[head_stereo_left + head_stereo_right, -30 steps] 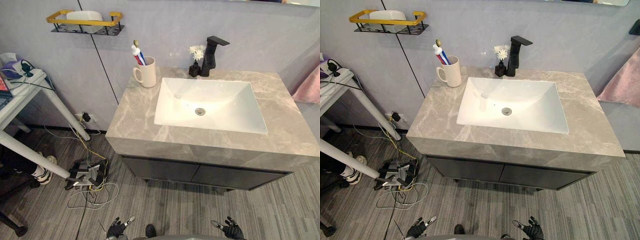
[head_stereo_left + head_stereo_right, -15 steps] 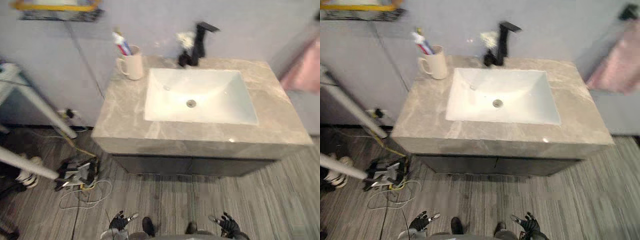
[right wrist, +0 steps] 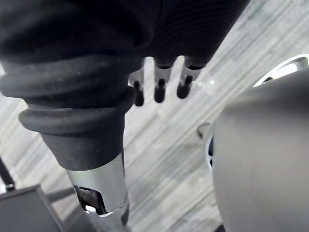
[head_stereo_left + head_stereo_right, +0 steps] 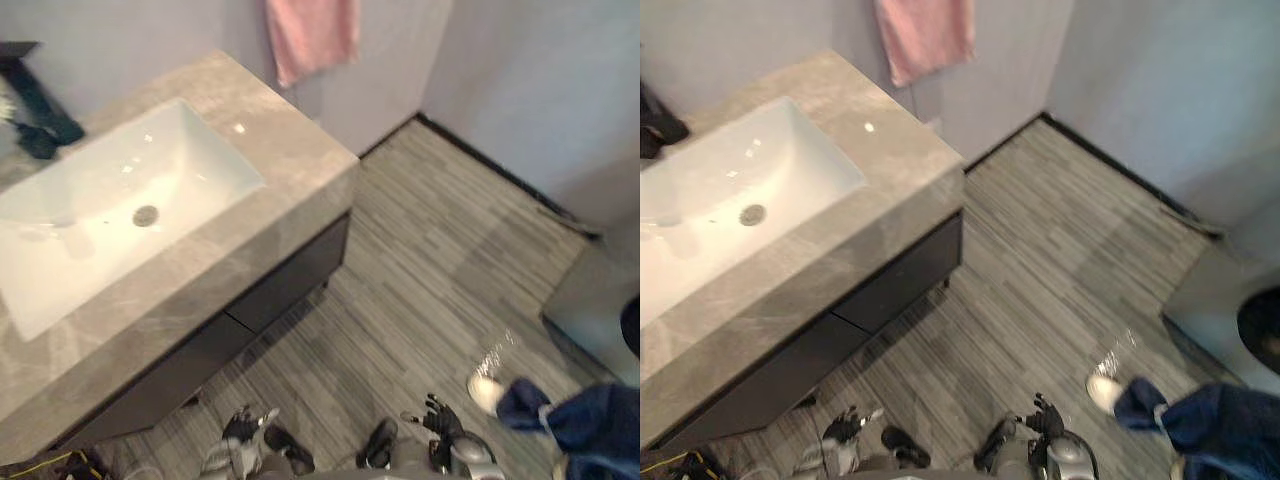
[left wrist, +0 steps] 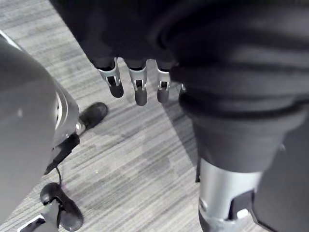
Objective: Organize washtable
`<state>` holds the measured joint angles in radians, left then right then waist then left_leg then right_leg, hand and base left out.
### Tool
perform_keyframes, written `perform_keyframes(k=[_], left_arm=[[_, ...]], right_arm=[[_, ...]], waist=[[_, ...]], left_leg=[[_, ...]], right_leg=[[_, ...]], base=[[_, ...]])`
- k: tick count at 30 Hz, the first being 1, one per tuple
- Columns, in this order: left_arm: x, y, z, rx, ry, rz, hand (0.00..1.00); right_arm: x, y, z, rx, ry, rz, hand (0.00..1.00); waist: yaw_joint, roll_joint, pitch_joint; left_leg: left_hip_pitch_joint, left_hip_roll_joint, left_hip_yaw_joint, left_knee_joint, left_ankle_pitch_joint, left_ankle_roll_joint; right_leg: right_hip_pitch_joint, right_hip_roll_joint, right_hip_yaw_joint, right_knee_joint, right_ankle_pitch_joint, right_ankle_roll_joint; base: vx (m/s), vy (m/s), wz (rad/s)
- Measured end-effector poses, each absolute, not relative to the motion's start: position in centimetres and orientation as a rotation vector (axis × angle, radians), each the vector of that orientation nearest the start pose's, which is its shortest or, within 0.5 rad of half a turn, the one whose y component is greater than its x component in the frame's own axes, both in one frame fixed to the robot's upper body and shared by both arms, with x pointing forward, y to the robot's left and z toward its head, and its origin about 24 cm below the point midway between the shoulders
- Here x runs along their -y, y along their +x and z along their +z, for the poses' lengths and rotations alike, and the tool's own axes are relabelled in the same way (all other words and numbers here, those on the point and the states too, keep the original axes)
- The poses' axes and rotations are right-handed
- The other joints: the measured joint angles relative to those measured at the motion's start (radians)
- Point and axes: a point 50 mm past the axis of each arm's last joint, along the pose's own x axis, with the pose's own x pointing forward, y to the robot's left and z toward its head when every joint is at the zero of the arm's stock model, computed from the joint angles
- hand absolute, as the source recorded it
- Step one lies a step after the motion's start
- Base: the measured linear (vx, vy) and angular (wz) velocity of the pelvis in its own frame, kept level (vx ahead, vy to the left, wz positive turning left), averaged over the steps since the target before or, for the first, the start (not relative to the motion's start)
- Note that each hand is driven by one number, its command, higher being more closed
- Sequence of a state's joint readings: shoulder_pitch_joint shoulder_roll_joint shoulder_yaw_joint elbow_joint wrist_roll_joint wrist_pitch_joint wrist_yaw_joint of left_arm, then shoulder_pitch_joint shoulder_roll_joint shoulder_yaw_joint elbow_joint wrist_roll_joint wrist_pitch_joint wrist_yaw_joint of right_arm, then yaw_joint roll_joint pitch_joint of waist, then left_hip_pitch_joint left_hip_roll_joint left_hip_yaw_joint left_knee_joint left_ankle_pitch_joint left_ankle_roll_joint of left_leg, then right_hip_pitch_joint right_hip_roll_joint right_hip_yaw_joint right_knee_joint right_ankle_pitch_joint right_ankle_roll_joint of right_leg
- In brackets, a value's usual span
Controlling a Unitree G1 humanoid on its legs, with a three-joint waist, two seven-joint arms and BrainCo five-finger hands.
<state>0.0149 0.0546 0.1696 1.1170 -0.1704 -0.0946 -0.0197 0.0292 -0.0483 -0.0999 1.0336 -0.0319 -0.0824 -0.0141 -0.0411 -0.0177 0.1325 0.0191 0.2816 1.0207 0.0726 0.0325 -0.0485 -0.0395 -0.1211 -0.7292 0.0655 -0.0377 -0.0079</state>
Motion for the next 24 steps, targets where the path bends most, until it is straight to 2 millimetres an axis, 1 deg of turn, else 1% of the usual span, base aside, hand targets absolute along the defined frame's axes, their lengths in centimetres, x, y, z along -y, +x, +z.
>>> perform_keyframes(k=[1, 2, 6, 7, 9, 10, 11, 12, 13, 14, 15, 16, 17, 18, 19, 20, 21, 22, 23, 24], left_arm=[[-19.1, 11.3, -15.9, -1.007, -0.203, 0.278, 0.00], [-18.9, 11.4, -15.8, -1.002, -0.214, 0.280, 0.00], [-19.2, 11.2, -15.8, -1.000, -0.242, 0.316, 0.00], [-19.4, 11.2, -15.8, -0.998, -0.255, 0.335, 0.00], [-19.6, 10.8, -15.9, -1.001, -0.283, 0.369, 0.00], [-20.3, 10.4, -15.9, -0.993, -0.306, 0.412, 0.00], [-20.6, 10.2, -15.8, -0.983, -0.318, 0.434, 0.00], [-20.9, 9.9, -15.8, -0.957, -0.355, 0.480, 0.00], [-20.8, 9.8, -15.8, -0.950, -0.374, 0.497, 0.00], [-20.4, 9.4, -15.9, -0.955, -0.416, 0.535, 0.00], [-20.4, 8.8, -16.1, -0.959, -0.435, 0.563, 0.00], [-20.5, 8.6, -16.1, -0.958, -0.440, 0.576, 0.00], [-20.7, 8.4, -16.0, -0.954, -0.438, 0.593, 0.00], [-20.8, 8.3, -16.1, -0.954, -0.439, 0.596, 0.00], [-20.5, 8.1, -16.1, -0.961, -0.442, 0.592, 0.00], [-20.7, 8.5, -16.0, -0.953, -0.431, 0.583, 0.00], [-21.0, 8.7, -16.0, -0.949, -0.423, 0.581, 0.00], [-21.3, 8.4, -16.0, -0.964, -0.400, 0.578, 0.00], [-21.2, 7.6, -16.2, -0.994, -0.378, 0.569, 0.00], [-21.2, 7.5, -16.3, -1.003, -0.371, 0.564, 0.00]], right_arm=[[18.2, 12.4, -15.3, -0.979, -0.031, -0.118, 0.00], [18.3, 12.1, -15.3, -0.982, -0.028, -0.124, 0.00], [18.6, 11.4, -15.4, -0.981, 0.025, -0.185, 0.00], [18.6, 11.3, -15.5, -0.980, 0.043, -0.200, 0.00], [18.5, 11.1, -15.5, -0.983, 0.061, -0.215, 0.00], [18.3, 11.0, -15.6, -0.986, 0.059, -0.206, 0.00], [18.2, 11.0, -15.6, -0.988, 0.054, -0.197, 0.00], [18.4, 11.4, -15.5, -0.979, 0.026, -0.174, 0.00], [18.8, 11.6, -15.4, -0.979, 0.015, -0.177, 0.00], [19.2, 11.9, -15.4, -0.978, 0.004, -0.183, 0.00], [19.2, 12.1, -15.3, -0.975, 0.000, -0.175, 0.00], [19.0, 12.2, -15.3, -0.971, -0.008, -0.162, 0.00], [18.8, 12.4, -15.3, -0.967, -0.017, -0.144, 0.00], [18.8, 12.4, -15.3, -0.967, -0.018, -0.143, 0.00], [19.0, 12.0, -15.4, -0.976, -0.017, -0.150, 0.00], [18.9, 12.0, -15.4, -0.978, -0.015, -0.146, 0.00], [18.8, 11.9, -15.4, -0.980, -0.013, -0.141, 0.00], [18.6, 11.6, -15.6, -0.997, -0.006, -0.139, 0.00], [18.6, 11.3, -15.7, -1.006, 0.001, -0.144, 0.00], [18.7, 11.2, -15.7, -1.006, 0.011, -0.151, 0.00]], waist=[[0.000, -0.004, -0.001], [-0.003, -0.006, -0.002], [-0.014, -0.017, -0.003], [-0.016, -0.020, -0.002], [-0.017, -0.033, -0.001], [-0.008, -0.040, 0.002], [0.002, -0.045, 0.003], [0.022, -0.044, 0.016], [0.030, -0.032, 0.022], [0.033, -0.012, 0.032], [0.039, -0.010, 0.034], [0.041, -0.011, 0.036], [0.050, -0.016, 0.036], [0.054, -0.011, 0.032], [0.051, -0.005, 0.015], [0.046, -0.019, 0.010], [0.045, -0.029, 0.011], [0.042, -0.045, 0.008], [0.039, -0.042, 0.006], [0.035, -0.038, 0.002]], left_leg=[[0.011, 0.005, 0.004, 0.003, 0.004, -0.005], [0.035, 0.013, 0.020, 0.002, 0.014, -0.021], [0.078, 0.020, 0.058, 0.007, 0.014, -0.021], [0.091, 0.024, 0.066, 0.022, 0.014, -0.022], [0.115, 0.058, 0.067, 0.112, 0.000, -0.041], [0.112, 0.115, -0.015, 0.252, -0.015, -0.047], [0.093, 0.140, -0.085, 0.334, -0.016, -0.043], [0.033, 0.098, -0.406, 0.396, -0.144, -0.040], [0.027, 0.054, -0.540, 0.387, -0.195, -0.050], [0.028, -0.015, -0.718, 0.361, -0.255, -0.053], [0.029, -0.063, -0.827, 0.339, -0.286, -0.043], [0.027, -0.080, -0.859, 0.326, -0.288, -0.044], [0.026, -0.101, -0.917, 0.310, -0.322, -0.038], [0.033, -0.111, -0.949, 0.302, -0.336, -0.031], [0.065, -0.136, -0.998, 0.242, -0.363, -0.009], [0.067, -0.153, -0.988, 0.218, -0.376, 0.008], [0.064, -0.164, -0.979, 0.217, -0.379, 0.013], [0.075, -0.182, -0.931, 0.212, -0.380, 0.014], [0.095, -0.196, -0.892, 0.200, -0.380, 0.014], [0.106, -0.203, -0.873, 0.191, -0.380, 0.014]], right_leg=[[0.009, 0.007, 0.009, -0.011, 0.001, -0.001], [0.029, 0.026, 0.028, -0.037, 0.004, -0.005], [0.063, 0.050, 0.068, -0.089, 0.021, -0.008], [0.071, 0.051, 0.080, -0.097, 0.024, -0.012], [0.085, 0.054, 0.128, -0.103, 0.027, -0.016], [0.088, 0.065, 0.187, -0.098, 0.027, -0.016], [0.092, 0.065, 0.225, -0.092, 0.027, -0.017], [0.081, 0.059, 0.332, -0.081, 0.030, -0.020], [0.076, 0.062, 0.380, -0.071, 0.030, -0.021], [0.063, 0.077, 0.471, -0.049, 0.030, -0.021], [0.040, 0.091, 0.562, -0.022, 0.031, -0.020], [0.029, 0.099, 0.606, -0.011, 0.032, -0.016], [0.015, 0.114, 0.691, -0.011, 0.045, 0.003], [0.011, 0.120, 0.726, -0.018, 0.050, 0.012], [-0.026, 0.133, 0.780, -0.045, 0.071, 0.040], [-0.035, 0.124, 0.790, -0.072, 0.087, 0.052], [-0.041, 0.115, 0.792, -0.088, 0.110, 0.048], [-0.042, 0.105, 0.817, -0.104, 0.163, 0.054], [-0.037, 0.099, 0.833, -0.106, 0.173, 0.063], [-0.037, 0.095, 0.845, -0.107, 0.175, 0.067]], base=[[-0.01, -0.087, -0.45], [-0.02, -0.062, -0.36], [-0.02, 0.014, -0.35], [0.02, 0.057, -0.44], [0.01, 0.055, -0.73], [-0.03, 0.034, -1.05], [0.00, 0.103, -1.89], [0.02, 0.139, -1.86], [0.02, 0.228, -2.44], [-0.03, 0.245, -2.38], [-0.05, 0.247, -2.35], [-0.08, 0.263, -2.28], [-0.09, 0.213, -1.71], [-0.12, 0.305, -1.98], [-0.08, 0.243, -1.50], [-0.05, 0.299, -1.27], [-0.04, 0.227, -0.99], [-0.07, 0.250, -0.95], [-0.08, 0.178, -0.94], [-0.05, 0.171, -0.84]])
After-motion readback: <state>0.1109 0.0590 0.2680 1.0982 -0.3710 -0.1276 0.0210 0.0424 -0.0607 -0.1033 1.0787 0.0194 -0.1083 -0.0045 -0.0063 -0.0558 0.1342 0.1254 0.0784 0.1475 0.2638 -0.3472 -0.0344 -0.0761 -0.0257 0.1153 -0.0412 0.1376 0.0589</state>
